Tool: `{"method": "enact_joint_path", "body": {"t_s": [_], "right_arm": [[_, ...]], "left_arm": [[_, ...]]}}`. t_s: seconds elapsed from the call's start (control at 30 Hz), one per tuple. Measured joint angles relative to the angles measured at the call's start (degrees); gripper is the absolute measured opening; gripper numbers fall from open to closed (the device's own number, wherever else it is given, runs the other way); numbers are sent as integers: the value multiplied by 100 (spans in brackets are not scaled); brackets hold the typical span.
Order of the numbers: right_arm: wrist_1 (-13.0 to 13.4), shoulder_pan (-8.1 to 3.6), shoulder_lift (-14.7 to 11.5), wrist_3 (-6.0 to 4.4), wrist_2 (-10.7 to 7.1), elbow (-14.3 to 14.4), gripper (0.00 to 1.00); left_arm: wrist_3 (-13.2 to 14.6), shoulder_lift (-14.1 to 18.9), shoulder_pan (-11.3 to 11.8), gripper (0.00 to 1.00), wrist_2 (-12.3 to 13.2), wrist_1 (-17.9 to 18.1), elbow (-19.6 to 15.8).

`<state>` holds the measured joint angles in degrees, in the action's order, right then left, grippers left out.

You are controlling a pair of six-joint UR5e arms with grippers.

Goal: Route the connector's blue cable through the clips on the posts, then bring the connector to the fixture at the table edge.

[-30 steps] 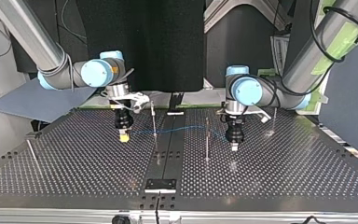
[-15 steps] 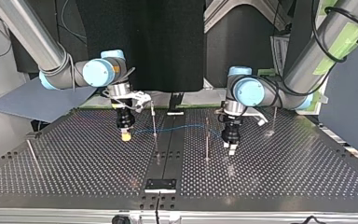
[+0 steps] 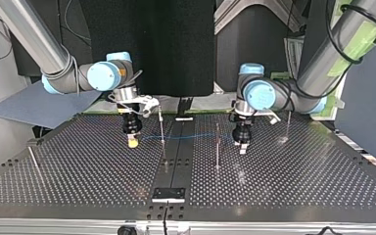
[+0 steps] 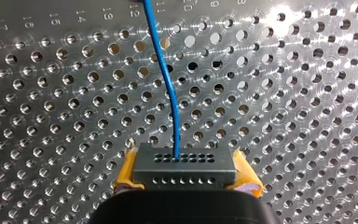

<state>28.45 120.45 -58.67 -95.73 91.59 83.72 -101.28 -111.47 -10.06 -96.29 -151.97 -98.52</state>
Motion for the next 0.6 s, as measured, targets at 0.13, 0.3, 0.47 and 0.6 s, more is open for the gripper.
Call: {"method": "enact_joint_path", "body": {"t_s": [0.13, 0.3, 0.47, 0.6], "right_arm": [[-11, 0, 0, 0, 2, 0, 0], [-19, 5, 0, 0, 3, 1, 0], [-60, 13, 0, 0, 1, 0, 0], [-79, 24, -1, 0, 5, 0, 0]], "left_arm": [[-118, 169, 9, 98, 22, 11, -184], [-352, 415, -21, 98, 204, 224, -434], [-557, 670, -61, 98, 397, 259, -688], [-593, 829, -107, 98, 542, 199, -876]]}}
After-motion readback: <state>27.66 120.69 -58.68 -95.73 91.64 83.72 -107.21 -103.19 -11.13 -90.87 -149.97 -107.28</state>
